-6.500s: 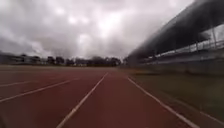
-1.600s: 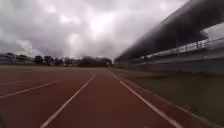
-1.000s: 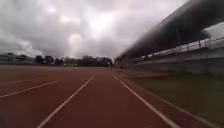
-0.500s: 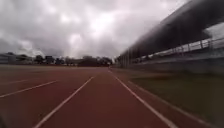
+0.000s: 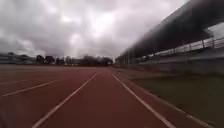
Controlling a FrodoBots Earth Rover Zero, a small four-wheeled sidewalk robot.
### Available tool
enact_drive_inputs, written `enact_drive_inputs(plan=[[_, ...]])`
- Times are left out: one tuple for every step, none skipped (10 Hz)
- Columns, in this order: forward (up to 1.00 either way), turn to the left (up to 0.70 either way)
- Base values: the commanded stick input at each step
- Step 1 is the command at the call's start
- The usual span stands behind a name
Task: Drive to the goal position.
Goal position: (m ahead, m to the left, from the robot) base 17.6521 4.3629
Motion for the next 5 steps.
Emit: enact_drive_inputs(plan=[[0.7, 0.0], [0.7, 0.0], [0.7, 0.0], [0.7, 0.0], [0.7, 0.0]])
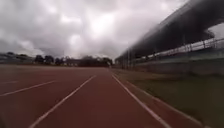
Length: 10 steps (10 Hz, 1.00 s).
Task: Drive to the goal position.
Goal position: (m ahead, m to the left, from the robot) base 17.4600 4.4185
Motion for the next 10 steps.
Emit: enact_drive_inputs(plan=[[0.7, 0.0], [0.7, 0.0], [0.7, 0.0], [0.7, 0.0], [0.7, 0.0], [0.7, 0.0], [0.7, 0.0], [0.7, 0.0], [0.7, 0.0], [0.7, 0.0]])
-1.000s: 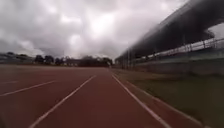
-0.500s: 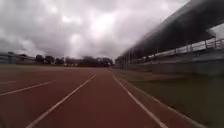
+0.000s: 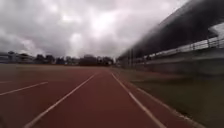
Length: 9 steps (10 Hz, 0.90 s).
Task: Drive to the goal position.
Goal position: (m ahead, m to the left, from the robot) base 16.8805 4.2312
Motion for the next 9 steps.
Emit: enact_drive_inputs(plan=[[0.7, 0.0], [0.7, 0.0], [0.7, 0.0], [0.7, 0.0], [0.7, 0.0], [0.7, 0.0], [0.7, 0.0], [0.7, 0.0], [0.7, 0.0]])
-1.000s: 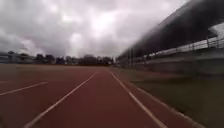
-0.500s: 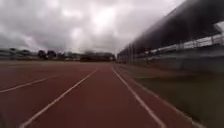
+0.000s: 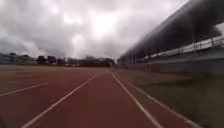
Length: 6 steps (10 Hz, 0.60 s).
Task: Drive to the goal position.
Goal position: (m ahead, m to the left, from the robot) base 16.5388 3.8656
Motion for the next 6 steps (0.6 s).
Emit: enact_drive_inputs(plan=[[0.7, 0.0], [0.7, 0.0], [0.7, 0.0], [0.7, 0.0], [0.7, 0.0], [0.7, 0.0]])
